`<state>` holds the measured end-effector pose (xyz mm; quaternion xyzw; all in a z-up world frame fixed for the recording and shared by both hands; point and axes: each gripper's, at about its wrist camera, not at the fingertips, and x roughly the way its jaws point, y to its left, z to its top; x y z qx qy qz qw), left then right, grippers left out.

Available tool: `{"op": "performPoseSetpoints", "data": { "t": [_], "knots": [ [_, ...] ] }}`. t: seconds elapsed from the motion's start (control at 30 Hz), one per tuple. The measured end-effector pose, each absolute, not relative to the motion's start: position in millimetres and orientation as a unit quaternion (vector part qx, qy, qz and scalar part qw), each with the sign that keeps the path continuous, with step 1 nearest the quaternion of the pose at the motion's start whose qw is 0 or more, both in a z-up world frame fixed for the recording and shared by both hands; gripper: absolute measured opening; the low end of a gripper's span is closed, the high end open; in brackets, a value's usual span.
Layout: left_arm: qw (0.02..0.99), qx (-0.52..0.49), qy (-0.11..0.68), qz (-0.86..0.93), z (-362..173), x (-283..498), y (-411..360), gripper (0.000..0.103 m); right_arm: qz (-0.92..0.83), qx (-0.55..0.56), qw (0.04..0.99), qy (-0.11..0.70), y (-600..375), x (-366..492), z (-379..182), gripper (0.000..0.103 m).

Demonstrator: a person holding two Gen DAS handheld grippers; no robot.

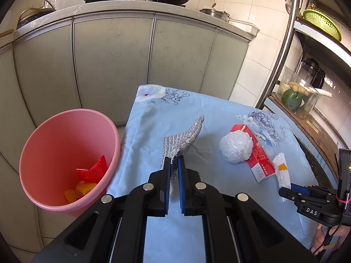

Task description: Collect trash

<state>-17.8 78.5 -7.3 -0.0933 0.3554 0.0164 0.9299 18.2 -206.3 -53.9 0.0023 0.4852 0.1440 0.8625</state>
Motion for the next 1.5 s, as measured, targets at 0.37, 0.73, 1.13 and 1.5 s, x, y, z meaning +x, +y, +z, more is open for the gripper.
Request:
{"op": "performPoseSetpoints", "data": {
  "t": [0.37,0.73,1.13,1.5],
  "knots": [
    [0.929,-0.111,0.353,0.008,-11.1,-24.9,89.1,0.006,0.125,0.0,0.865,0.486,-206.4,20.6,-64.2,0.028],
    [0.926,-0.121,0.357,-0.001,-15.3,-25.8,89.2,0.006,0.142,-0.023,0.87,0.472,-196.8,17.0,-64.9,0.051],
    [0.926,-0.117,0.359,-0.008,-17.2,-24.3,85.1,0.006,0.14,-0.049,0.869,0.472,-188.7,15.5,-64.3,0.055],
    [0.928,-0.117,0.353,-0.011,-14.8,-25.9,85.1,0.006,0.143,-0.026,0.874,0.464,-195.6,16.2,-58.2,0.025]
  ]
}}
